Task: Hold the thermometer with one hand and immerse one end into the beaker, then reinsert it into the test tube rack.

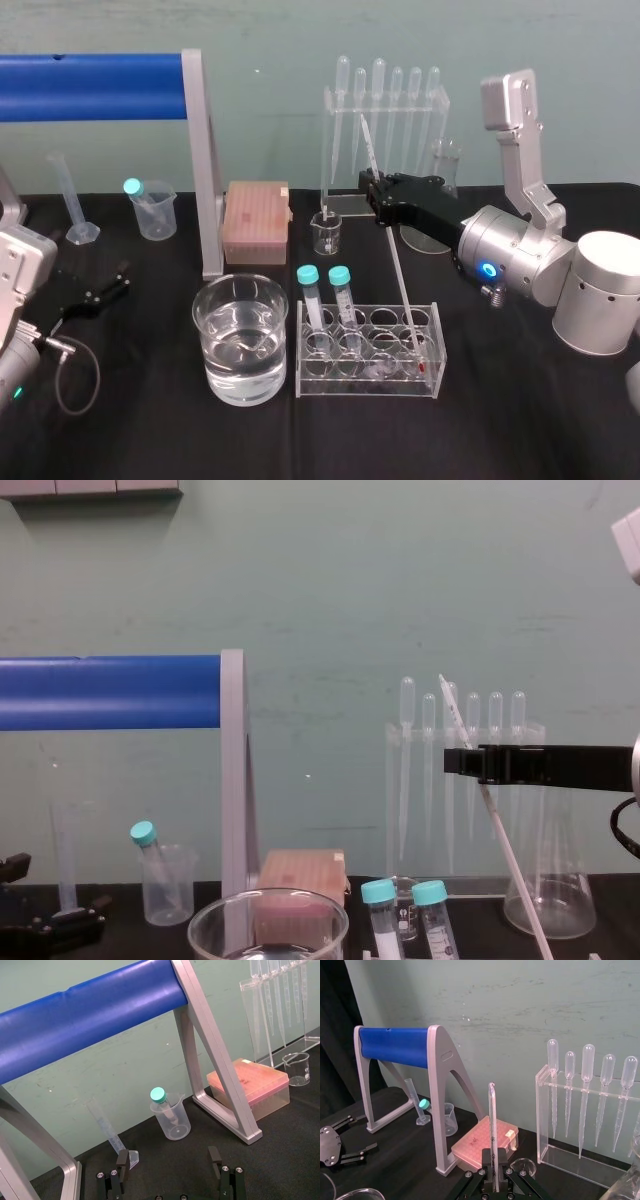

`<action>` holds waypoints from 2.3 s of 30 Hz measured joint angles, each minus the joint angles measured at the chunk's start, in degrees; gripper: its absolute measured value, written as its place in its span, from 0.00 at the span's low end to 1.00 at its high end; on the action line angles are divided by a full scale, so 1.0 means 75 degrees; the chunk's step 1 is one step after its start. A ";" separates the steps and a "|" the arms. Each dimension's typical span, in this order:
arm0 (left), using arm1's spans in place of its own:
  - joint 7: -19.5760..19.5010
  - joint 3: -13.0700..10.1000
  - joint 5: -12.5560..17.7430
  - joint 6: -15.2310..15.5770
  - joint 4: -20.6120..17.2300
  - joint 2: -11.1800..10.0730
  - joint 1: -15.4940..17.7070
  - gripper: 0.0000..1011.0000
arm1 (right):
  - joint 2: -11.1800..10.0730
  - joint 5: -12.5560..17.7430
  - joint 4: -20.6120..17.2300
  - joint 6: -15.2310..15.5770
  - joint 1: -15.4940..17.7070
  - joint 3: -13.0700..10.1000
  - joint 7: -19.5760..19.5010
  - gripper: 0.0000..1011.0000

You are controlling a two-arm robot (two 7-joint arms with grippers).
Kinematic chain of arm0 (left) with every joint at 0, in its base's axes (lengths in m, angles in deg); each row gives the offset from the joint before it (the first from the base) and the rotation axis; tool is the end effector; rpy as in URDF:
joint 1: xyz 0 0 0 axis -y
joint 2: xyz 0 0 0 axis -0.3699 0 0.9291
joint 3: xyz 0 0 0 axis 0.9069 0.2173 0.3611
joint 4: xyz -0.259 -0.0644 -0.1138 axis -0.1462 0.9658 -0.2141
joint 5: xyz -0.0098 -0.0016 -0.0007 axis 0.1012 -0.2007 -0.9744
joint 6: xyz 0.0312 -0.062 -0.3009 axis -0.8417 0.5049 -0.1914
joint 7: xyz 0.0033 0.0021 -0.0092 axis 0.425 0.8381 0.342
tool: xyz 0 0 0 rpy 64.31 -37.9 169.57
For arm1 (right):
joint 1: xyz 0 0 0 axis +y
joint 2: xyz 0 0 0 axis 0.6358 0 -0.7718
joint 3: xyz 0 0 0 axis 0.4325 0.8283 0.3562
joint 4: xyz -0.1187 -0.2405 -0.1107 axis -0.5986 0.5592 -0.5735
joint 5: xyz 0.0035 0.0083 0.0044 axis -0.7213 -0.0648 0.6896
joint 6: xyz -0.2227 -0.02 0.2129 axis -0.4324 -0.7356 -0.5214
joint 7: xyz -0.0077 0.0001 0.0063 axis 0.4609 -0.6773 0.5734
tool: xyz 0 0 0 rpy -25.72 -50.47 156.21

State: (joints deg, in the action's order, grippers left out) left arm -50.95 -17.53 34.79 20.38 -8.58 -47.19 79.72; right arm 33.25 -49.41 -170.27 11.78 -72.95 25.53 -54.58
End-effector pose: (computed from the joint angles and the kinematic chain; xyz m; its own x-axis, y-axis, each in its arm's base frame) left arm 0.3581 0.0827 -0.3022 0.2922 0.8803 0.3737 -0.9553 0.2873 0.0701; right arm 0.4102 -0.0083 -0.2002 0.5776 -0.8110 -0.0924 0.8033 0.5849 -0.1123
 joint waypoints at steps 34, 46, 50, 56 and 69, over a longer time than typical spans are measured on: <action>0.0000 0.0000 0.0000 0.0000 0.0000 0.0000 0.0000 1.00 | -0.0086 0.1053 -0.0910 -0.1183 0.0185 -0.0872 0.0576 0.06; 0.0000 0.0000 -0.0001 0.0000 0.0000 0.0000 -0.0001 1.00 | 0.0094 0.1433 -0.0722 -0.2562 -0.0279 -0.0551 0.1748 0.06; 0.0000 0.0000 0.0000 0.0000 0.0000 0.0000 0.0000 1.00 | 0.0234 0.1656 -0.0609 -0.2860 -0.0411 -0.0315 0.2258 0.06; 0.0000 0.0000 0.0000 0.0000 0.0000 0.0000 0.0000 1.00 | 0.0397 0.1869 -0.0465 -0.3133 -0.0576 0.0107 0.2879 0.06; 0.0000 0.0000 0.0000 0.0000 0.0000 0.0000 0.0000 1.00 | 0.0748 0.1989 0.0496 -0.3798 -0.0861 0.0918 0.3845 0.06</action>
State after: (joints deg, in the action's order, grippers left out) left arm -50.95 -17.54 34.78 20.38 -8.58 -47.19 79.72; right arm 38.86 -34.49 -166.55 -16.70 -79.41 32.41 -25.74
